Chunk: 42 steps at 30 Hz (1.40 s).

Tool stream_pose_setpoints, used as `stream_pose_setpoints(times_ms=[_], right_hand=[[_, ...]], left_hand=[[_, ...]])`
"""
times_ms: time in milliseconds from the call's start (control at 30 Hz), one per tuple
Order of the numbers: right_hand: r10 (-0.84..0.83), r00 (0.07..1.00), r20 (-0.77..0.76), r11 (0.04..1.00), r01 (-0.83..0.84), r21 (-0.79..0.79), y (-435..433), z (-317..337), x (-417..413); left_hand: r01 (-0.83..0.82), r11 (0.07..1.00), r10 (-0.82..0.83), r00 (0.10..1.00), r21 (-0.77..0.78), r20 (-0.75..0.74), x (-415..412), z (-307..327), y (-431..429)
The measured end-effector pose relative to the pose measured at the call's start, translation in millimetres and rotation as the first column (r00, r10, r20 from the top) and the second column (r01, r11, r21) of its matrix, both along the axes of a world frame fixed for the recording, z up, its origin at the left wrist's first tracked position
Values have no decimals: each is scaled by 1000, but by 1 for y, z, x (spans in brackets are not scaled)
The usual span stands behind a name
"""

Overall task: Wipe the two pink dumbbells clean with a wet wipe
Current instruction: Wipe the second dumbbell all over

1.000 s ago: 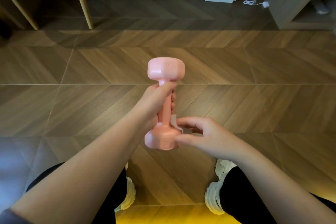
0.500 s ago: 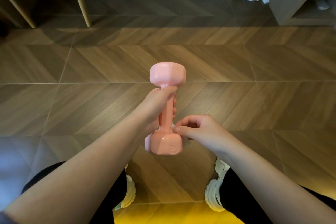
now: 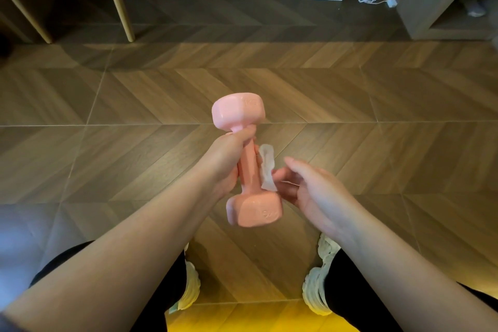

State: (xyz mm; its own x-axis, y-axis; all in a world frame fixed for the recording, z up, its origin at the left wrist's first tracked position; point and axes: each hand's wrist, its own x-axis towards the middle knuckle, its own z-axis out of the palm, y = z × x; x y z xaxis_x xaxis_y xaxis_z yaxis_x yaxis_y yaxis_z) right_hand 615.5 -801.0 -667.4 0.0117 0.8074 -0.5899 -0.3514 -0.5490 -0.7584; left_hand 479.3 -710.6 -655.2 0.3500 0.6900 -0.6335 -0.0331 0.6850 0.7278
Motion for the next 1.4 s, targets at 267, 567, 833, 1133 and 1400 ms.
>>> stream_pose_setpoints(times_ms=[267, 567, 833, 1133, 1400], right_hand=[[230, 933, 276, 973, -223, -58, -1, -11, -9], [56, 985, 165, 998, -50, -40, -1, -14, -15], [-277, 954, -118, 951, 290, 107, 26, 9, 2], [-459, 867, -193, 837, 495, 234, 38, 35, 18], [-533, 789, -307, 801, 587, 119, 35, 45, 34]], left_hand=[[-38, 993, 47, 995, -108, 84, 9, 8, -8], [182, 982, -175, 975, 43, -138, 5, 4, -8], [239, 963, -228, 969, -126, 94, -9, 1, -21], [181, 983, -182, 965, 27, 188, 5, 14, -21], [211, 948, -223, 974, 237, 25, -1, 5, -21]])
